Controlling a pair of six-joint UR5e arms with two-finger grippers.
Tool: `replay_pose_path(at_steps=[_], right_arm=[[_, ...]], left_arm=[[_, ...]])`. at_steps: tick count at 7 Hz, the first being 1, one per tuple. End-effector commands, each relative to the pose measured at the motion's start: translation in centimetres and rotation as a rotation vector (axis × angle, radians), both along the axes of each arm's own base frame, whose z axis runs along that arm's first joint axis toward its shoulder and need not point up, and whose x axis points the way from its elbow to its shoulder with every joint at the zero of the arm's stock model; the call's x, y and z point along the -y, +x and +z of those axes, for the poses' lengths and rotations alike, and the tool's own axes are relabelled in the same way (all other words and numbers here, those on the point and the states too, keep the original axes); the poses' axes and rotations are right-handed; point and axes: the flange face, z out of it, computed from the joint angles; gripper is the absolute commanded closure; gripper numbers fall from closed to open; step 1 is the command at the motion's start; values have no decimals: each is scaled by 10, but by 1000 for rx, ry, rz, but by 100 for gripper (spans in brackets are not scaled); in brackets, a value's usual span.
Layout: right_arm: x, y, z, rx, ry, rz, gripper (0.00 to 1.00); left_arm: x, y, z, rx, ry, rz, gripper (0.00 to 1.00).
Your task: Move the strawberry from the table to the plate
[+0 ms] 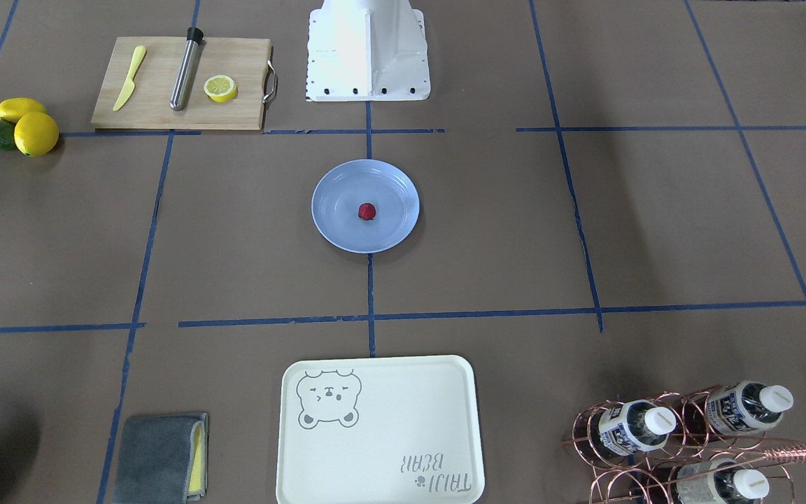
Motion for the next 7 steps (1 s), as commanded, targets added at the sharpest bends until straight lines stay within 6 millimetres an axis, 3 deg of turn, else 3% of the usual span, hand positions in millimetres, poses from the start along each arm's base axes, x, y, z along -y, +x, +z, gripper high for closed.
replay_pose_path(at_steps=[1,2,3,4,5,7], right_arm=[[-31,119,79,38,-5,-66,0],[-44,127,111,56,-28,-106,0],[-62,126,140,68,-88,-104,0],[-62,123,138,104,-90,-99,0],[-59,123,135,100,-85,-98,0],[-56,121,134,95,-77,-105,0]], left_arm=[[0,-12,16,31,-174,12,0],[-3,-18,11,26,-291,0,0],[-8,-20,-19,24,-402,-8,0],[-11,-25,-27,55,-419,-16,0],[-16,-29,-6,138,-431,-30,0],[-12,-28,-5,131,-380,-32,0]])
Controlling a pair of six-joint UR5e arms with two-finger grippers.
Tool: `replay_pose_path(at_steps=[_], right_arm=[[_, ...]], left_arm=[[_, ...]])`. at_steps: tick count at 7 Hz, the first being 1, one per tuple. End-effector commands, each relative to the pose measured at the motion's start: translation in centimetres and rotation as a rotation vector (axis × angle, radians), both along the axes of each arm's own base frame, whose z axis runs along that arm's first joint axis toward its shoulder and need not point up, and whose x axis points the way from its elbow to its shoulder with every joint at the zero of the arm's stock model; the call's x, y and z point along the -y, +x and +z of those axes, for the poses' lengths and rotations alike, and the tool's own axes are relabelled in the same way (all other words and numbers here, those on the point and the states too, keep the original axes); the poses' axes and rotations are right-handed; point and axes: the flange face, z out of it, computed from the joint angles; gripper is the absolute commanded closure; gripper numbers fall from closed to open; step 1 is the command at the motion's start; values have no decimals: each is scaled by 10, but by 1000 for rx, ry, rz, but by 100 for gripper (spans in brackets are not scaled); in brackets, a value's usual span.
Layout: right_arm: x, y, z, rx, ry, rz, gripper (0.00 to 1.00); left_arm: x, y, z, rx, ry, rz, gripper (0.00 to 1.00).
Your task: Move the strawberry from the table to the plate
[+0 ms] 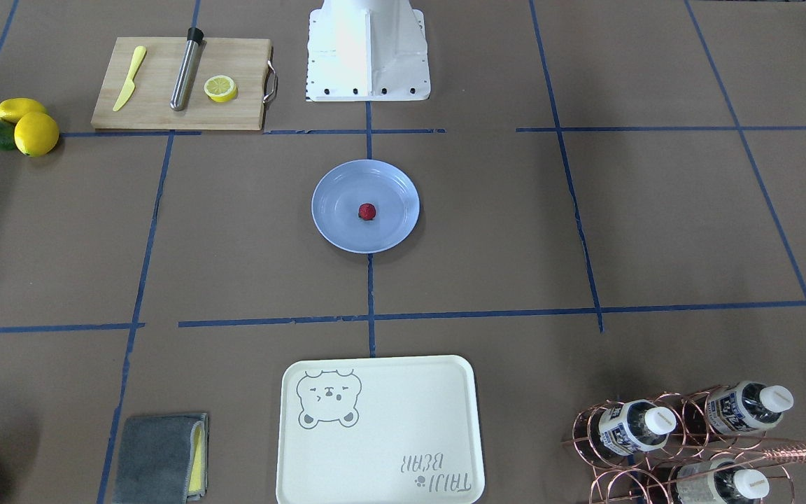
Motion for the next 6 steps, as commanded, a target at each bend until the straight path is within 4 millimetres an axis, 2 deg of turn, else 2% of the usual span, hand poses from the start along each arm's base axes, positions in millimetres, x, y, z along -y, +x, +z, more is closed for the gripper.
replay_pose_path(at_steps=[1,2,3,4,5,6], right_arm=[[1,-1,1,0,-1,-4,0],[0,-1,5,2,-11,-2,0],[1,-2,5,1,-10,-7,0],[3,-7,8,-2,-13,-19,0],[2,-8,18,0,-34,-21,0],[3,-12,18,-2,-31,-32,0]], left_arm=[[5,-2,-16,8,110,-5,0],[15,-1,-15,8,179,-2,0],[18,0,-24,-18,202,0,0],[17,2,-22,-34,197,5,0],[16,2,-11,-33,176,6,0],[15,3,-3,-34,155,5,0]])
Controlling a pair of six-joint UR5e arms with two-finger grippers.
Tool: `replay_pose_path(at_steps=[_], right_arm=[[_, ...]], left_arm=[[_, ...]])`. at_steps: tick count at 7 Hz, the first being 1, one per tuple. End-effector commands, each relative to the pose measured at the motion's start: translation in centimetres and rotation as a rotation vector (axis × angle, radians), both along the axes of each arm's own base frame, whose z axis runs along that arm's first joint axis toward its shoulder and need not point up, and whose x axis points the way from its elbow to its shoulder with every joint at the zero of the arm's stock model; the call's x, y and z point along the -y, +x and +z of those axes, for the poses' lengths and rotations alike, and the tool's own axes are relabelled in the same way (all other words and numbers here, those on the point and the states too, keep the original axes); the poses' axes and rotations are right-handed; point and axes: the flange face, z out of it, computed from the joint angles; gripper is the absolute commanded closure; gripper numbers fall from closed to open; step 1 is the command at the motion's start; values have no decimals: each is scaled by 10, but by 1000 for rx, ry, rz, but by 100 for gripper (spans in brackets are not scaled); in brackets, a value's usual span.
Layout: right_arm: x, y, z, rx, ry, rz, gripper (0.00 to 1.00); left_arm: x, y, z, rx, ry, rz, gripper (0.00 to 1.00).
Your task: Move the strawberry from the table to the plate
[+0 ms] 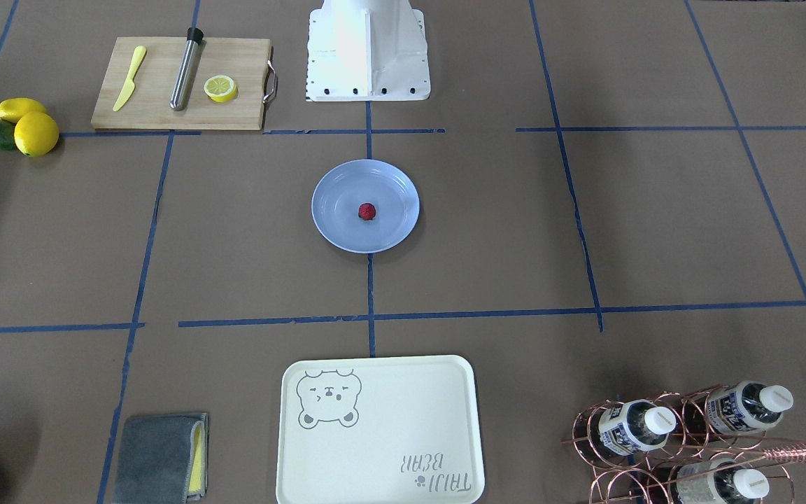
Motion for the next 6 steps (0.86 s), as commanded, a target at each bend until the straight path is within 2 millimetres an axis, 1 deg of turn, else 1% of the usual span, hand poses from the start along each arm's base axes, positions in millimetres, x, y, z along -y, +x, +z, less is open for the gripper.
replay_pose_path(at_steps=[1,2,3,5,6], right_arm=[[2,-9,3,-8,-2,-25,0],[1,-9,9,-11,-15,-26,0],[1,-9,11,-9,-14,-30,0],[1,-9,12,-11,-16,-32,0],[1,-9,13,-12,-18,-32,0]], left_arm=[[-3,2,16,-4,-35,2,0],[-2,2,16,-5,-44,-3,0],[-2,2,14,-6,-66,-4,0],[-4,1,-1,3,-159,-7,0],[-5,2,6,5,-180,-7,0]])
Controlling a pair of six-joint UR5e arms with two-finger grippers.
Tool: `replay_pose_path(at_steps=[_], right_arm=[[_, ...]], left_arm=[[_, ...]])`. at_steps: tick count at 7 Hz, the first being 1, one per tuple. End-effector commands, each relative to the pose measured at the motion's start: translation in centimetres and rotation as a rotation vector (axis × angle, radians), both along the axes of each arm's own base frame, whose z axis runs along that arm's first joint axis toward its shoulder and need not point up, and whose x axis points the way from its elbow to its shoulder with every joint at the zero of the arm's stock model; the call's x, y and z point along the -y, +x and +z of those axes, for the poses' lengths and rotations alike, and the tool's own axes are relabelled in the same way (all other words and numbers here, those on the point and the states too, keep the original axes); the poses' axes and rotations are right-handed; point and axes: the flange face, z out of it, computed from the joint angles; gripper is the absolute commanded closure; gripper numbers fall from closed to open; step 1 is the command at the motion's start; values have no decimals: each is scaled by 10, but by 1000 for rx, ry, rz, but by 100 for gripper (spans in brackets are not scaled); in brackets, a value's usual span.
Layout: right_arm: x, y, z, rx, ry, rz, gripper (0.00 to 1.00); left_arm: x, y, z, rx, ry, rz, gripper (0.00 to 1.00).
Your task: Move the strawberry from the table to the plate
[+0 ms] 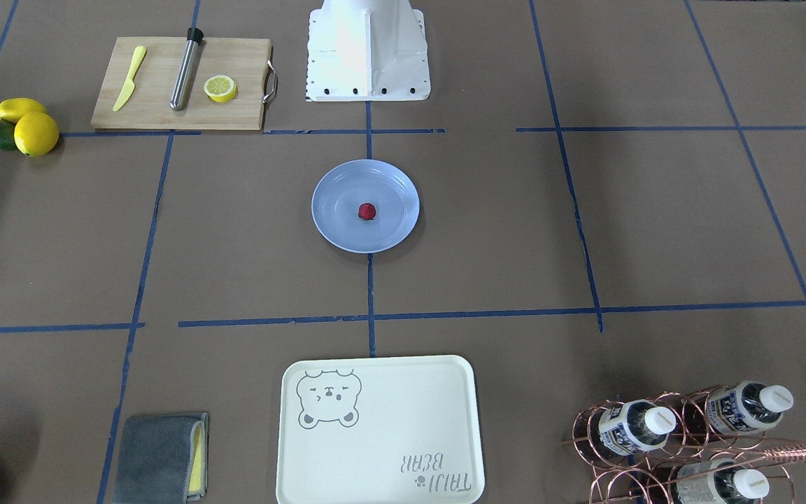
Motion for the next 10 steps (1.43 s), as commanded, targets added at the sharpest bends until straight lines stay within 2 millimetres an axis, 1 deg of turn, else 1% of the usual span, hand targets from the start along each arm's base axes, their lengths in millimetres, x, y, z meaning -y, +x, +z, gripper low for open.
replay_pose_path(at_steps=[1,2,3,4,5,7,9,10], right_arm=[[0,0,6,-1,-10,-2,0],[1,0,4,-4,4,-2,0],[7,5,2,-73,76,-4,0],[8,7,9,-97,75,1,0],[7,6,14,-85,65,2,0],[7,5,15,-70,60,4,0],[10,5,8,-65,74,5,0],[9,1,8,-13,67,8,0]], left_arm=[[-4,-5,5,77,-53,-33,0],[-11,-5,15,78,-71,-31,0],[-11,-5,16,75,-68,-28,0],[-10,-5,16,75,-65,-27,0],[-10,-4,16,74,-65,-26,0],[-9,-2,26,72,-80,-22,0],[-7,-2,23,71,-74,-22,0],[-6,-2,18,71,-65,-22,0]])
